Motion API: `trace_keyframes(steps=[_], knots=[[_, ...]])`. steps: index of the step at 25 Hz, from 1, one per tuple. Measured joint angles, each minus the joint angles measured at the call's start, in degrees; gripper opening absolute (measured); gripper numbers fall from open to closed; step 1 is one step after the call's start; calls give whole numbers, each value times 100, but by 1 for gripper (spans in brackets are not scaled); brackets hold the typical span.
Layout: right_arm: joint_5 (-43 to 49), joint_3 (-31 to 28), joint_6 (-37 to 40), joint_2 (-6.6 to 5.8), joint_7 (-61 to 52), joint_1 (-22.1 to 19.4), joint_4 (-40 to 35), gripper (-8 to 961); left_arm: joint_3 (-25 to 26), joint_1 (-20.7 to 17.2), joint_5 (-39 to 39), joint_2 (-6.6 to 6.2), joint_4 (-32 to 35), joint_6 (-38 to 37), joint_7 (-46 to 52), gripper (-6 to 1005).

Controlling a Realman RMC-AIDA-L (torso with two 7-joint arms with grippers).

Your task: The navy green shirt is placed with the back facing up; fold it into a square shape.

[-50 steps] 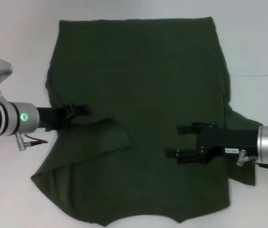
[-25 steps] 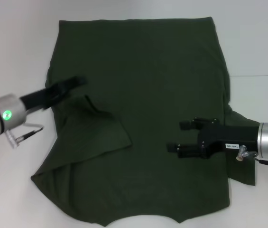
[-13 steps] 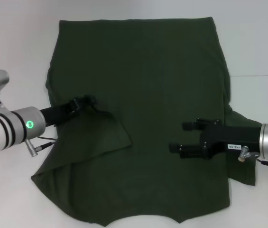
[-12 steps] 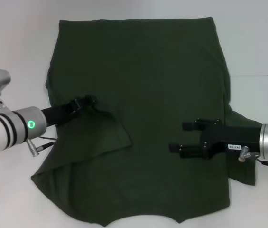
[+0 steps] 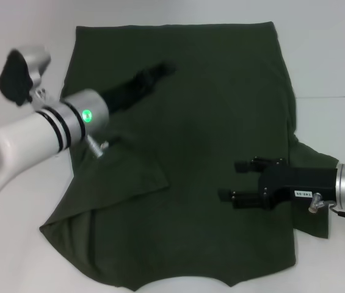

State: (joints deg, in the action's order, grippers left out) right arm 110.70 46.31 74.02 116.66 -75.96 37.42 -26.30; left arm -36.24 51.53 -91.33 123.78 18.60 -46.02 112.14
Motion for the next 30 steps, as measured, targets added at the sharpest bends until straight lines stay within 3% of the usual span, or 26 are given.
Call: trace_keyframes(steps=[6,12,18,24,30], knots=[[-34,-59,-50,-3,-20,-32,-18,925,4,-880,1052,-66,468,-2005,-1190,817],[-52,-518,-74,-55,-245,-17,-28,925,-1,-1674,788,-200,687,-3270,-2846,816],[-31,-678,256,-374,-1772,51,-196,925,3,-2151,-593,-158,1342,-4017,-4107,817],[317,-589,687,-764,-4199,103,-600,924,5,-2173,-1755,-195,1564,-4589,-4217,817],[875,-784,1047,-1055,-6114,-35,-710,924,50,-2168,-2165,-200,1670,-4909,-4242,816]])
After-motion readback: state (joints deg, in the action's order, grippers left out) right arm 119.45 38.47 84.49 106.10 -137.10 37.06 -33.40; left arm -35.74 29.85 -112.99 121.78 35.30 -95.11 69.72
